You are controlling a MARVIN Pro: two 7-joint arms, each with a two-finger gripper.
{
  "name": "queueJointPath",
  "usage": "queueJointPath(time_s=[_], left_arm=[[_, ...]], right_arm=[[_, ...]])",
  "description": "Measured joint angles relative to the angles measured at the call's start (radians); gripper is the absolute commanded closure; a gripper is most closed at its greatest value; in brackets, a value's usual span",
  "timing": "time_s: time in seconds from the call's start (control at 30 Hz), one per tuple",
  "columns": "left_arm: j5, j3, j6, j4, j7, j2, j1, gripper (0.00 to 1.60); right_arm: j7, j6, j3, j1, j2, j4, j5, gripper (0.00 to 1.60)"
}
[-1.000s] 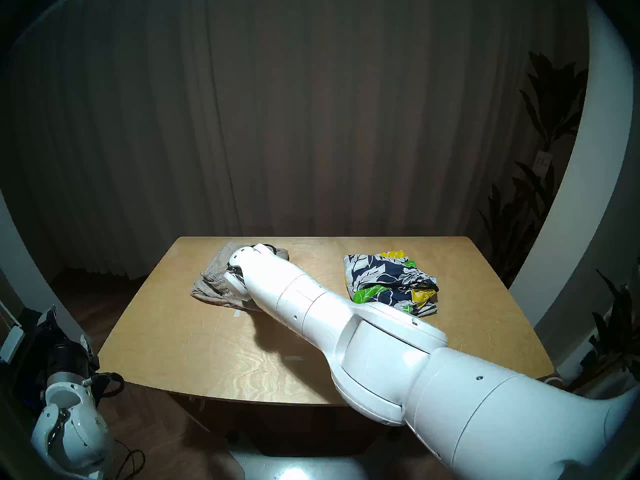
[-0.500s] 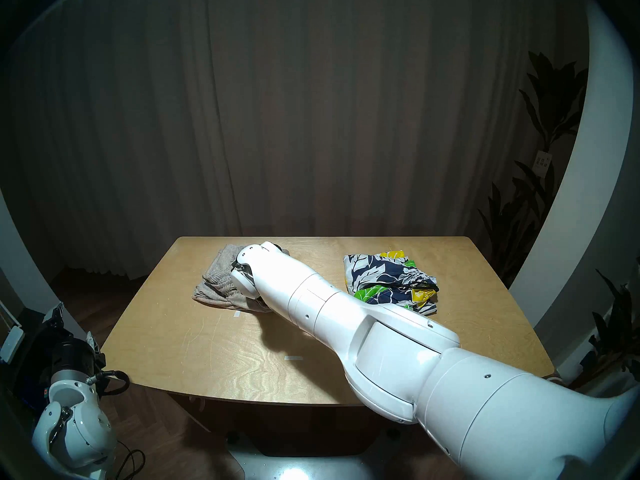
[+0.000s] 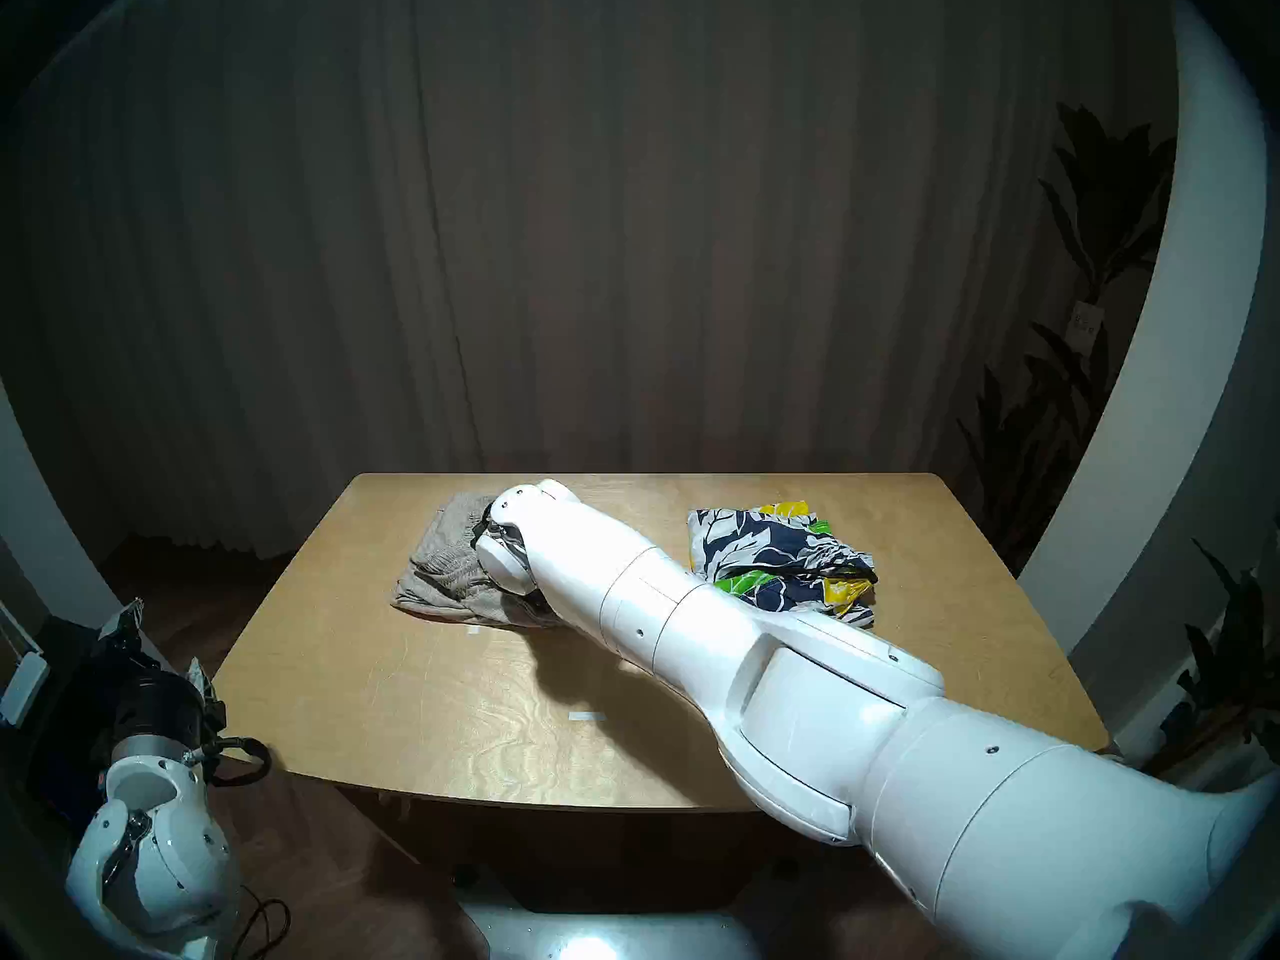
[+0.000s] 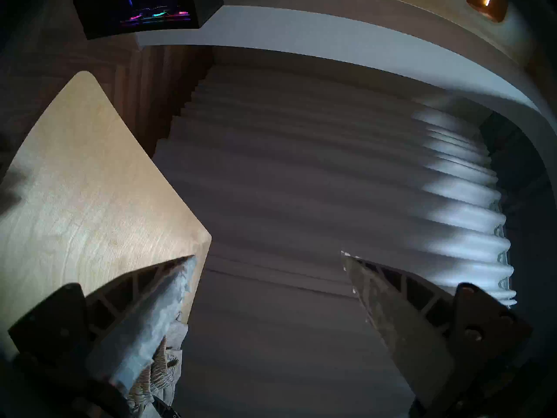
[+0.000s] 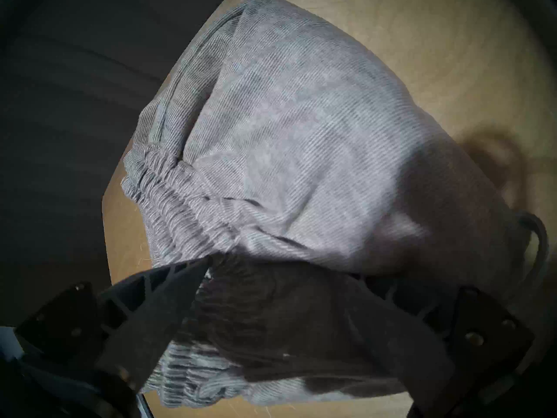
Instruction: Fold pants twice and stack them
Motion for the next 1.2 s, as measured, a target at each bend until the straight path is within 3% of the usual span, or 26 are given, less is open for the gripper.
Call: queueJointPath(time_s=[0.83, 1.2], left_arm=[[0.000, 0.055, 0.020, 0.000, 0.027, 0.020, -0.033, 0.00], [0.003, 0.089, 0.032, 0.000, 0.035, 0.033, -0.052, 0.00]], right_arm=[[-0.083, 0.029, 0.001, -0.035, 0.121, -0.186, 0.059, 0.00], [-0.112, 0.034, 0.030, -0.052, 0.184, -0.295, 0.090, 0.00]])
